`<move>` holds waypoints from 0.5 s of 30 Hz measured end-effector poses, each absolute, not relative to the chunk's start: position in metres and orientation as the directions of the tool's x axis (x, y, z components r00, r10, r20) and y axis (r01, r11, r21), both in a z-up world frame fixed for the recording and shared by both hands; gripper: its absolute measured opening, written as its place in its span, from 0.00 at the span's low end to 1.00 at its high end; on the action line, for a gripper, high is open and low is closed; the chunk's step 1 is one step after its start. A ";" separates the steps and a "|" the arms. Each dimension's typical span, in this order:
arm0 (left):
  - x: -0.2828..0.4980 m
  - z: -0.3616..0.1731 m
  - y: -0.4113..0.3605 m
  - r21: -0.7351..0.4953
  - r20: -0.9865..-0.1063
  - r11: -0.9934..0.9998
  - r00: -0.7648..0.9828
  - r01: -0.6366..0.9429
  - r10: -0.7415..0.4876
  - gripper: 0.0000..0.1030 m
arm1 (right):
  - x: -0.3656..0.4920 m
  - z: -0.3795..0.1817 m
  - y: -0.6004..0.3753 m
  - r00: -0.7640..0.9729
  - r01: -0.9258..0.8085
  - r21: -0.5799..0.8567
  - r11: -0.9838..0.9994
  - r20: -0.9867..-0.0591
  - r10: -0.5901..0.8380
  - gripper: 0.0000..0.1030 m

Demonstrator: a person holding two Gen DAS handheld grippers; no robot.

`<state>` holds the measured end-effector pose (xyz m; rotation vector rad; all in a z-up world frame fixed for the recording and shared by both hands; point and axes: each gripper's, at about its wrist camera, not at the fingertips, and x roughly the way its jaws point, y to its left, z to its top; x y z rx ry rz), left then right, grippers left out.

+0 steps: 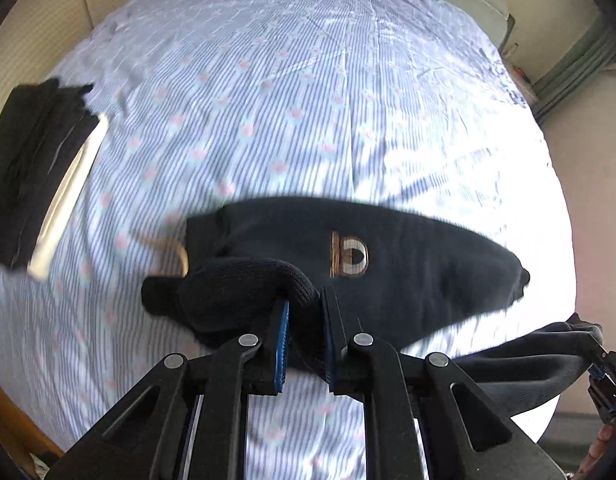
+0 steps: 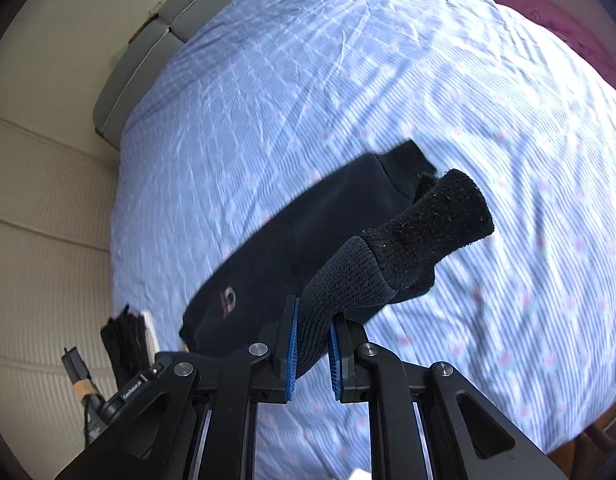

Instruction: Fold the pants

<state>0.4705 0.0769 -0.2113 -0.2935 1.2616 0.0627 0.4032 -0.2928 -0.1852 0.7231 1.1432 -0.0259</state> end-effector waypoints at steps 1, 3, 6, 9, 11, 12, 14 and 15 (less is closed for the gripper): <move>0.482 -0.215 0.078 -0.173 -0.948 0.963 0.301 -0.208 -0.105 0.15 | 0.416 -0.188 -0.296 0.441 0.386 0.505 0.772 -0.836 0.326 0.14; 0.504 -0.222 0.077 -0.143 -0.956 0.968 0.282 -0.207 -0.081 0.15 | 0.440 -0.194 -0.302 0.439 0.410 0.507 0.758 -0.838 0.324 0.14; 0.530 -0.237 0.076 -0.088 -0.968 0.974 0.248 -0.209 -0.034 0.15 | 0.476 -0.212 -0.311 0.412 0.453 0.510 0.731 -0.847 0.336 0.14; 0.550 -0.255 0.077 -0.059 -0.981 0.971 0.196 -0.233 -0.012 0.15 | 0.508 -0.234 -0.312 0.385 0.451 0.502 0.738 -0.856 0.346 0.14; 0.560 -0.265 0.077 -0.055 -0.986 0.968 0.164 -0.246 -0.015 0.16 | 0.524 -0.249 -0.313 0.355 0.461 0.486 0.742 -0.868 0.347 0.14; 0.563 -0.267 0.077 -0.044 -0.987 0.968 0.159 -0.246 -0.004 0.17 | 0.530 -0.255 -0.314 0.347 0.469 0.479 0.742 -0.873 0.344 0.14; 0.568 -0.269 0.077 -0.027 -0.988 0.969 0.153 -0.245 0.011 0.22 | 0.540 -0.263 -0.314 0.347 0.469 0.480 0.741 -0.872 0.346 0.14; 0.571 -0.270 0.077 -0.026 -0.989 0.968 0.147 -0.248 0.011 0.25 | 0.544 -0.264 -0.315 0.348 0.467 0.471 0.748 -0.876 0.333 0.17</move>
